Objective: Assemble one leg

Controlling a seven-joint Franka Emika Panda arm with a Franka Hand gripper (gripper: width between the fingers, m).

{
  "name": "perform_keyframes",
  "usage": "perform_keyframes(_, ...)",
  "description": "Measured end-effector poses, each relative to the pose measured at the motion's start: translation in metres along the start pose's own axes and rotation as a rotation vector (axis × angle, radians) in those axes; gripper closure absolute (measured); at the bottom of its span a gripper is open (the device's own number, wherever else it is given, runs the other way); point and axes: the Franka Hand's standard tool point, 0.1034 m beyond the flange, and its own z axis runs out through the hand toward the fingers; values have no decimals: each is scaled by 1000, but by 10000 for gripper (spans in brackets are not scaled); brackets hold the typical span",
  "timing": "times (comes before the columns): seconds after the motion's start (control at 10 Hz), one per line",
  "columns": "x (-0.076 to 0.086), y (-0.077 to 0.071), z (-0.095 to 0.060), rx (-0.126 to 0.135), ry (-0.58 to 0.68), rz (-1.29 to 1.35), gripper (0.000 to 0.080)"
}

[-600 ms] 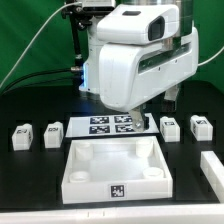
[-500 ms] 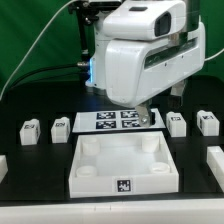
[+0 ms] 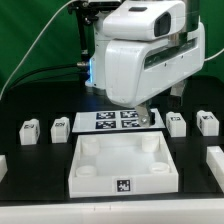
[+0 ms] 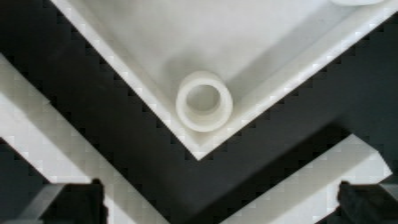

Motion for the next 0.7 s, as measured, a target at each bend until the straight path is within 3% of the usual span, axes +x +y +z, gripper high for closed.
perform_keyframes(0.7,0,0,0,1,0,0,150)
